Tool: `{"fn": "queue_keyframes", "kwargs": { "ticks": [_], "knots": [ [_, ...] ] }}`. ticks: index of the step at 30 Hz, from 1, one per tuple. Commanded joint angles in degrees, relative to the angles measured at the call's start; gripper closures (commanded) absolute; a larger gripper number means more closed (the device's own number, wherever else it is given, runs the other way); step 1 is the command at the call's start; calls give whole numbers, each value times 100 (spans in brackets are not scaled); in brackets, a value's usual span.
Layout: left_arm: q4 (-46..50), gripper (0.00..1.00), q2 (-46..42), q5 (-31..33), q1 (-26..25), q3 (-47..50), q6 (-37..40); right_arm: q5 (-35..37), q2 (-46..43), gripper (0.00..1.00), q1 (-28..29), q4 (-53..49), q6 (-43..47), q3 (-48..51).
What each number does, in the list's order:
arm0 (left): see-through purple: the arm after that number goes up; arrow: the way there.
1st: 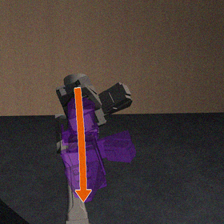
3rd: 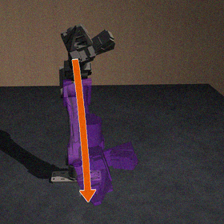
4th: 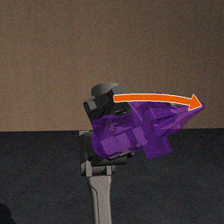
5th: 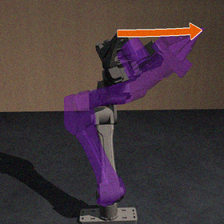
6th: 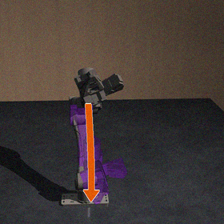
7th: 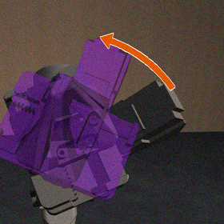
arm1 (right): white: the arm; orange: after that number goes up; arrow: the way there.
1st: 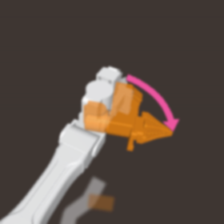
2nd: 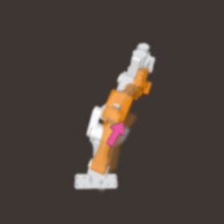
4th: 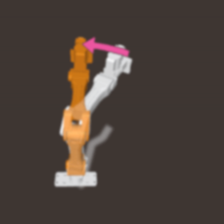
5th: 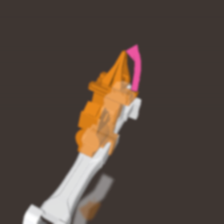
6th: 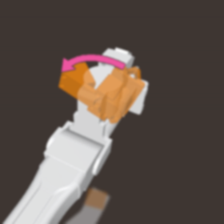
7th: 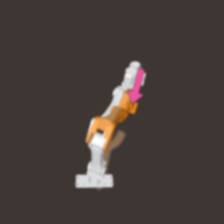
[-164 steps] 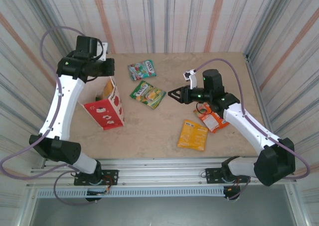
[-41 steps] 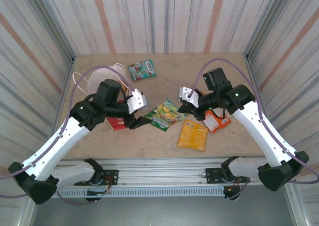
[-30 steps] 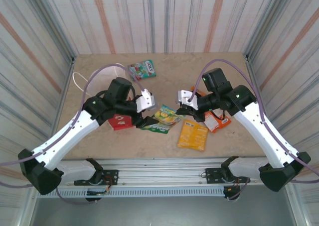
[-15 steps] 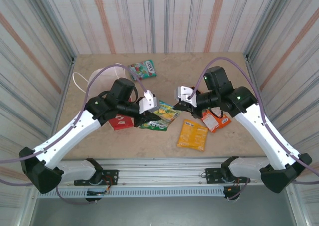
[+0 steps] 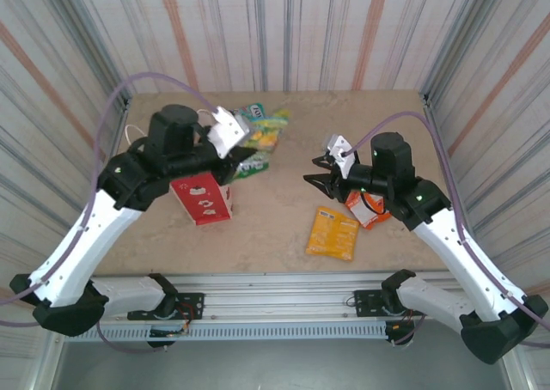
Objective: Place the snacks into the paper bag
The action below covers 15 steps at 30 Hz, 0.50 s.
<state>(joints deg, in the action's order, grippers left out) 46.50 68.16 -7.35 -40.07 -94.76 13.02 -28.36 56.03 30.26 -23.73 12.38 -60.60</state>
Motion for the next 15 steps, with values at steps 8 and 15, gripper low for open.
{"fn": "queue_keyframes", "kwargs": {
  "ticks": [8, 15],
  "knots": [
    [128, 88, 96, 2188, 1180, -1208, -1035, 121, 449, 51, 310, 329, -721, 55],
    [1882, 87, 880, 2685, 1736, -2351, -1645, 153, 628, 51, 437, 237, -779, 66]
  ]
}}
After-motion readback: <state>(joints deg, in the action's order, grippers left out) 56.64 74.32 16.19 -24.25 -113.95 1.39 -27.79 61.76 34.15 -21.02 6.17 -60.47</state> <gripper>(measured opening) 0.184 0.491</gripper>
